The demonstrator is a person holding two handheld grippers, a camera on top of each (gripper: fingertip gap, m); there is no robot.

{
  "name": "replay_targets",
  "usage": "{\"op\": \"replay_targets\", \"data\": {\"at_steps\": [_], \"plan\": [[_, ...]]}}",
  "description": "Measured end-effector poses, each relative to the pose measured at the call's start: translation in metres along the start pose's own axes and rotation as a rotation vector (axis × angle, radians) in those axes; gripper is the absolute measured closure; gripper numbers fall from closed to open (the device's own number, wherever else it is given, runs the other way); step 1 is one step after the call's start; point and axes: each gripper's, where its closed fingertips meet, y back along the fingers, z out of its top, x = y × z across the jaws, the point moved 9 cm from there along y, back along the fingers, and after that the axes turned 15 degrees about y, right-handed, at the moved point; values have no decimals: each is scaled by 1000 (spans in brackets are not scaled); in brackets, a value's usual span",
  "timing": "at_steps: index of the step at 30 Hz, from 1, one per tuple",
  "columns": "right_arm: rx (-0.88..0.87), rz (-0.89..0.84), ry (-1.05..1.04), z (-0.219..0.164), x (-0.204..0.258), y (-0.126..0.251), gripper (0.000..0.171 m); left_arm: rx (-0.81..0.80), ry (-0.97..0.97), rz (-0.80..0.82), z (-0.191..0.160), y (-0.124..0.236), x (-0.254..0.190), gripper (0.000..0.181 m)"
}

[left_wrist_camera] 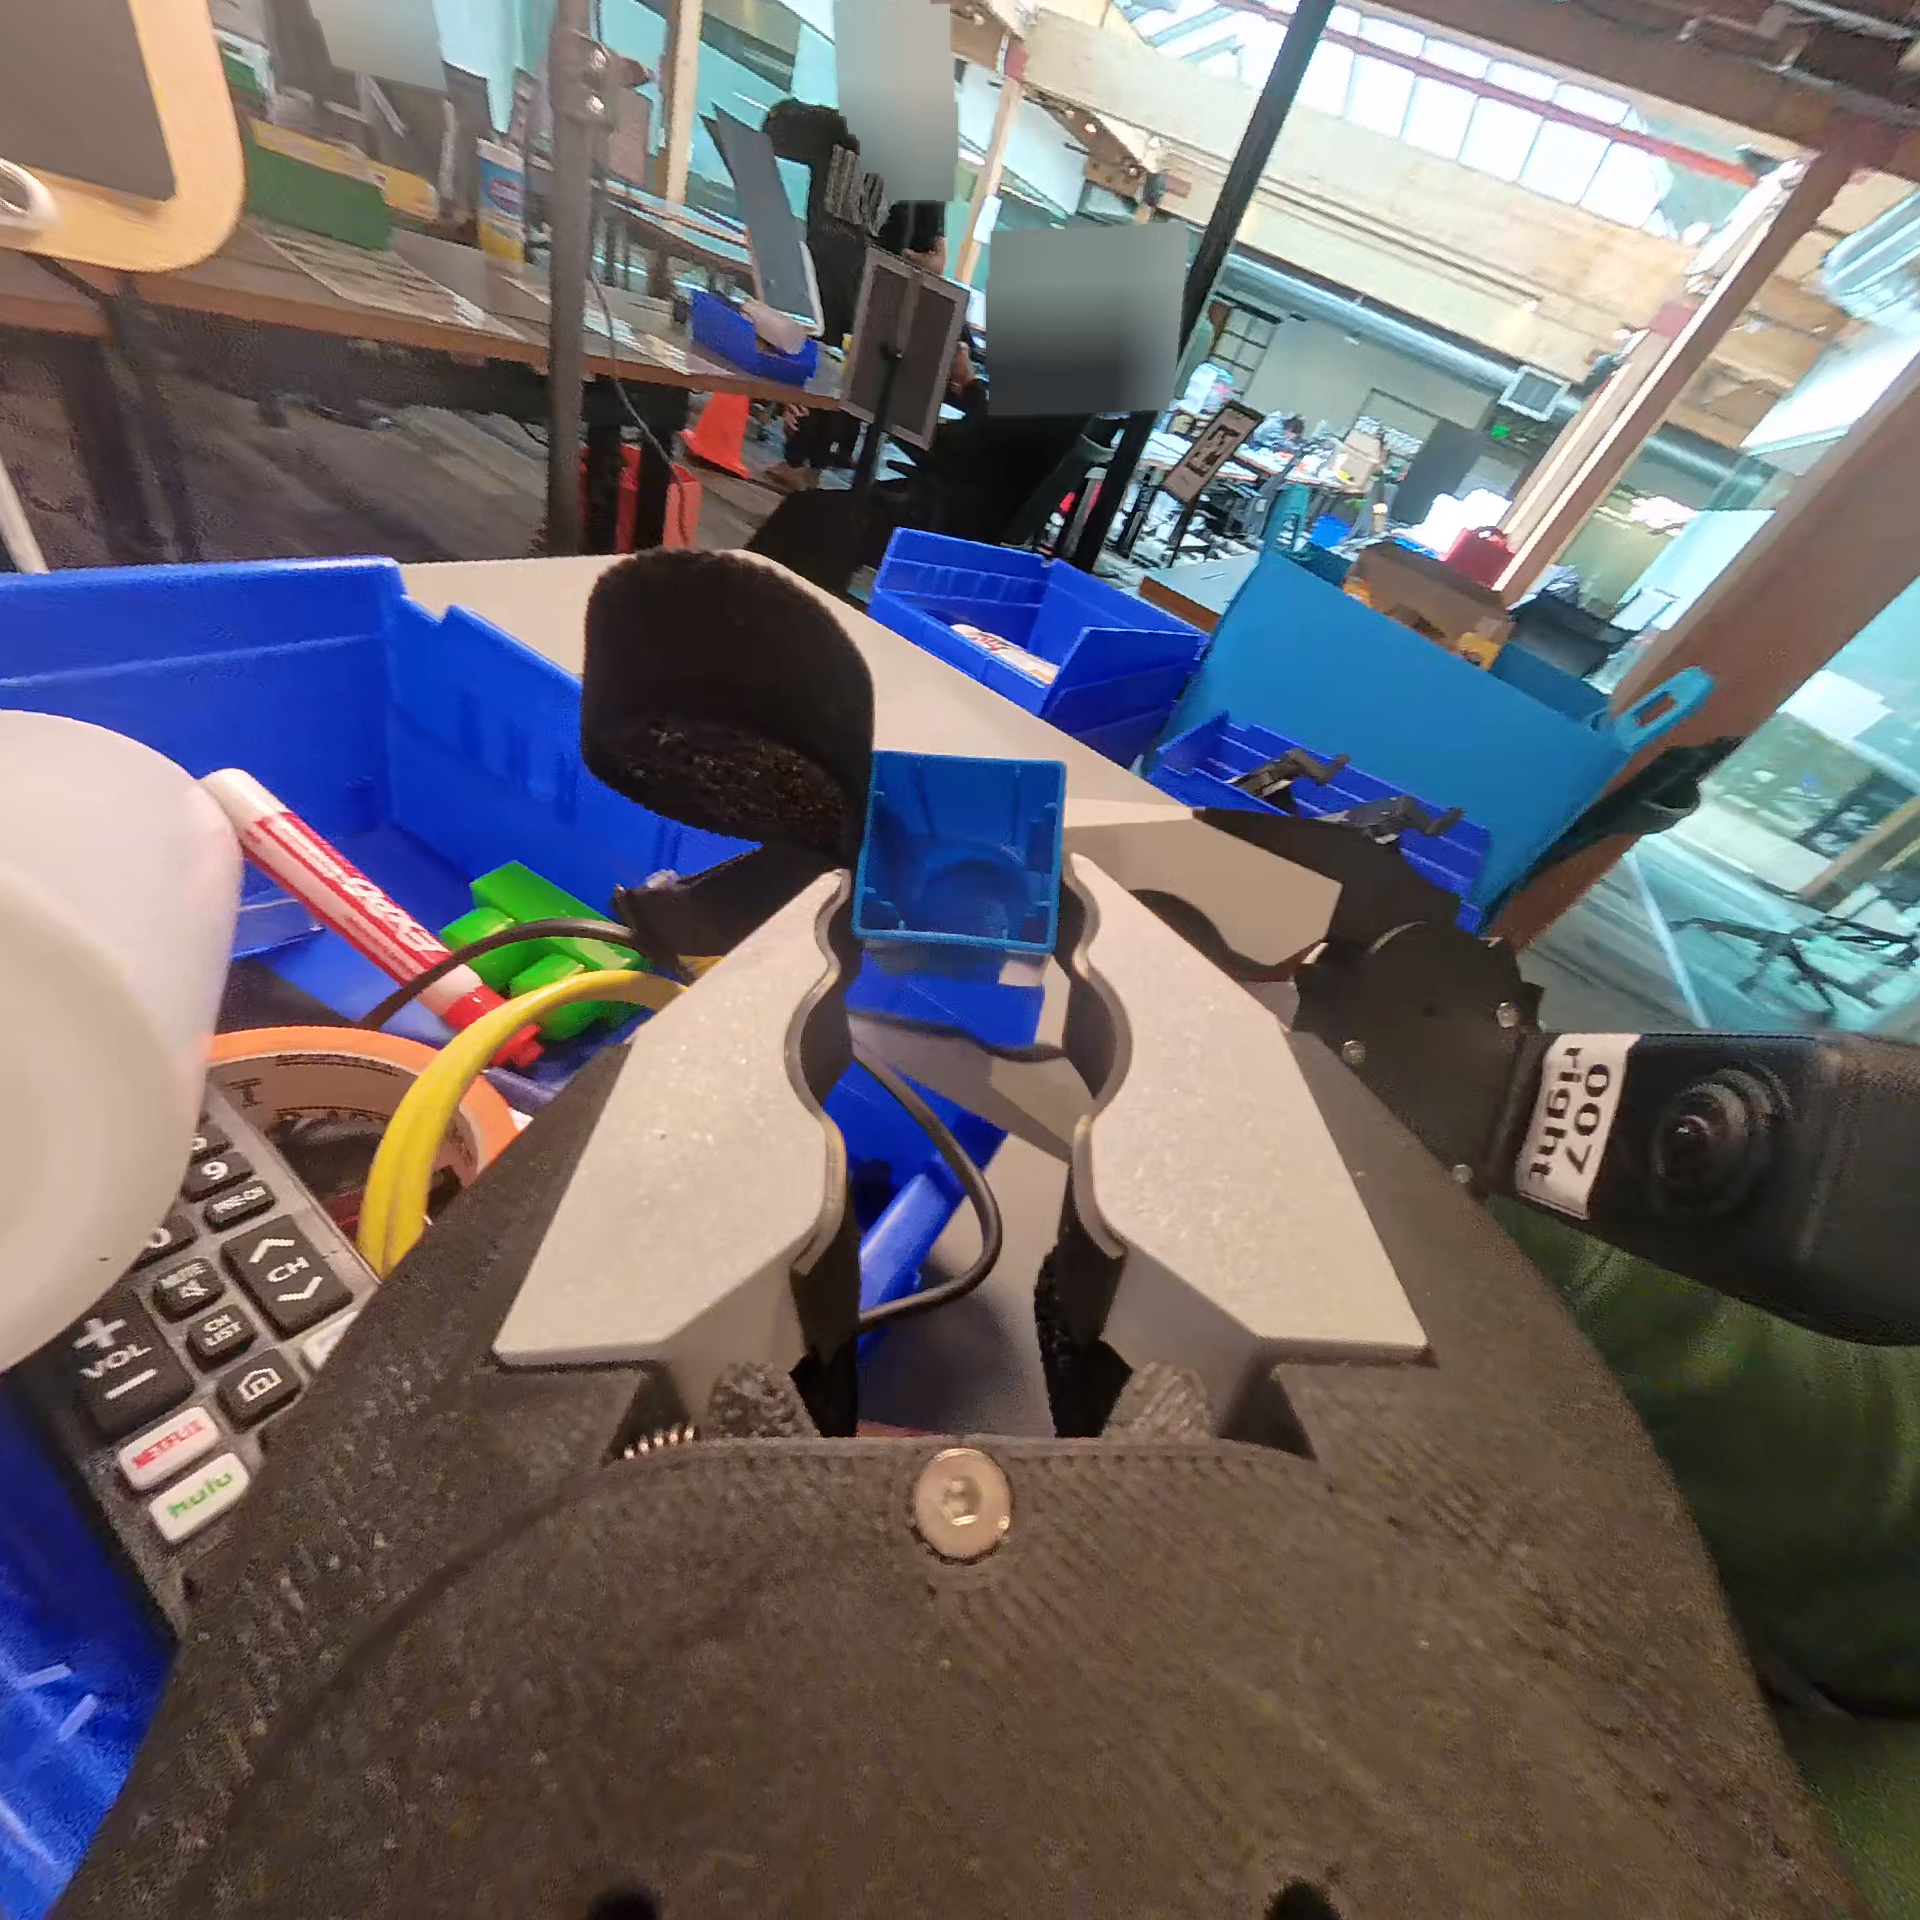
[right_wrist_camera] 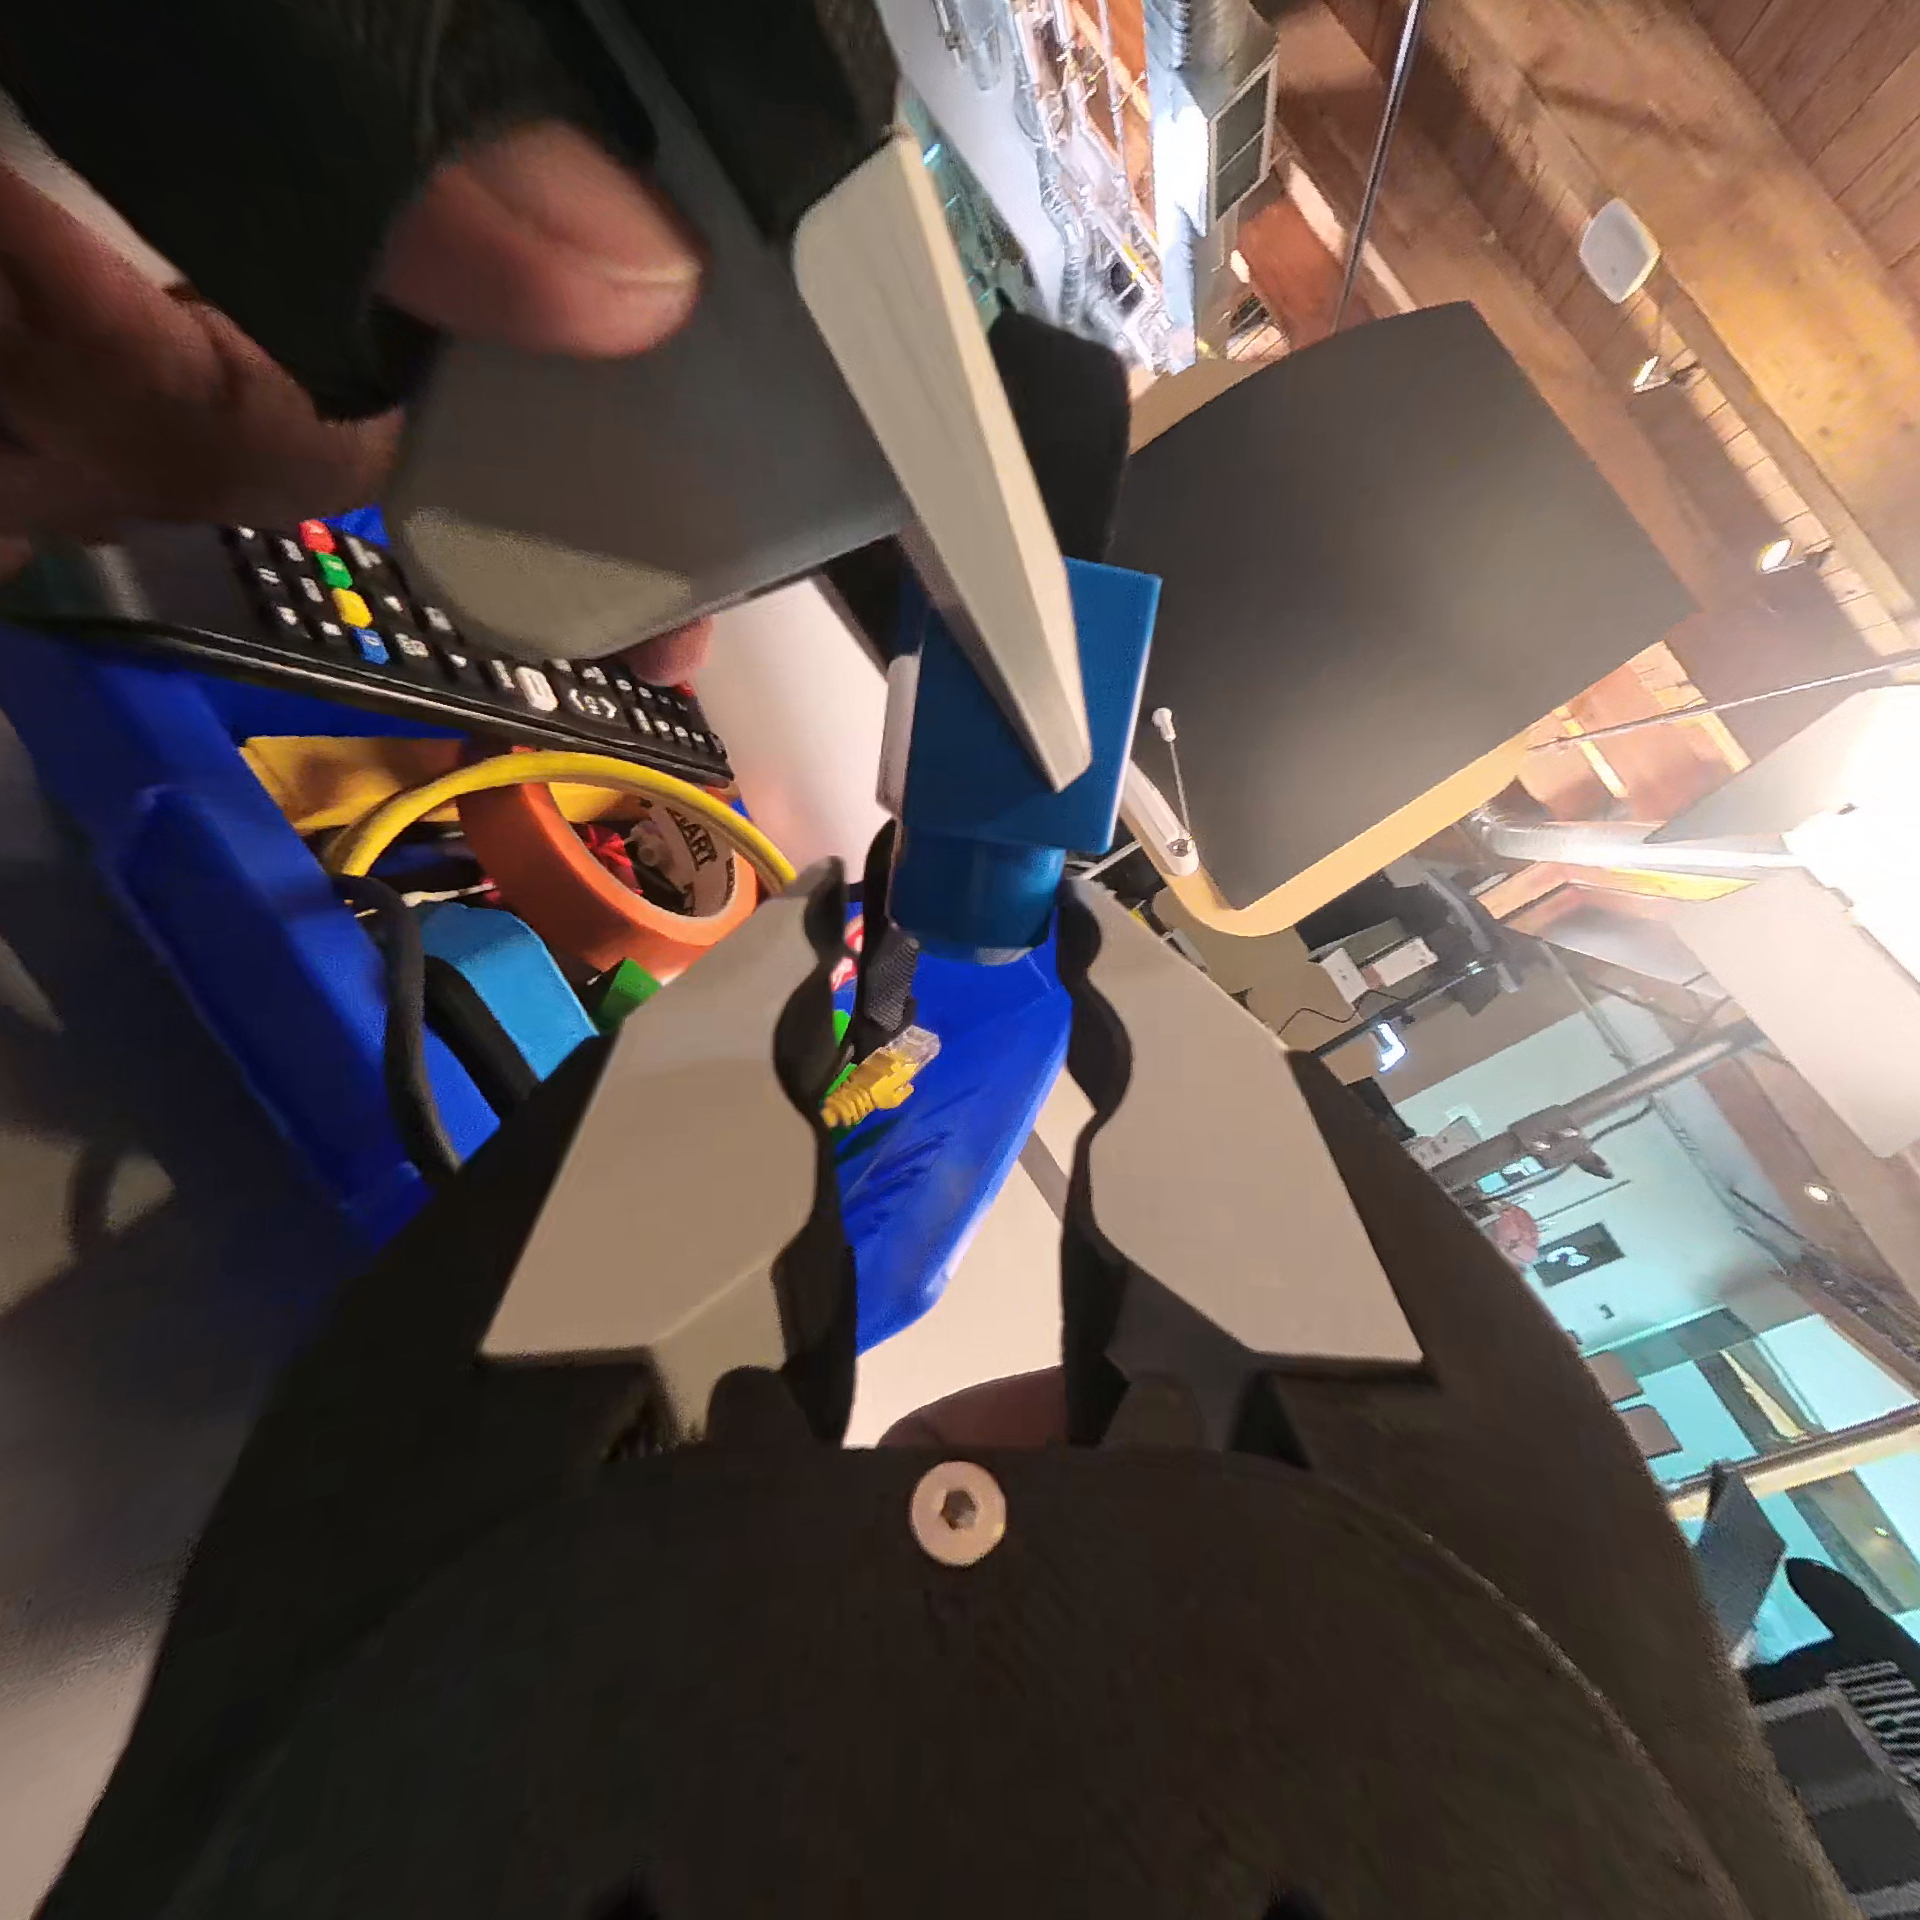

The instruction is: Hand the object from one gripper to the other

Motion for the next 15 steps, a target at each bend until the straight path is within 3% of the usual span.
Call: {"op": "replay_targets", "data": {"at_steps": [1,5,9,15], "plan": [[-2,-19,3,0,-1,0,139,7,12,-12,0,0,1,143],[2,-32,-25,0,-4,0,138,-6,52,-41,4,3,6,140],[29,-77,-56,-4,-10,3,139,-139,21,-6,16,16,7,120],[35,-114,-96,-12,-18,8,139,-347,-147,33,31,38,-6,118]]}}
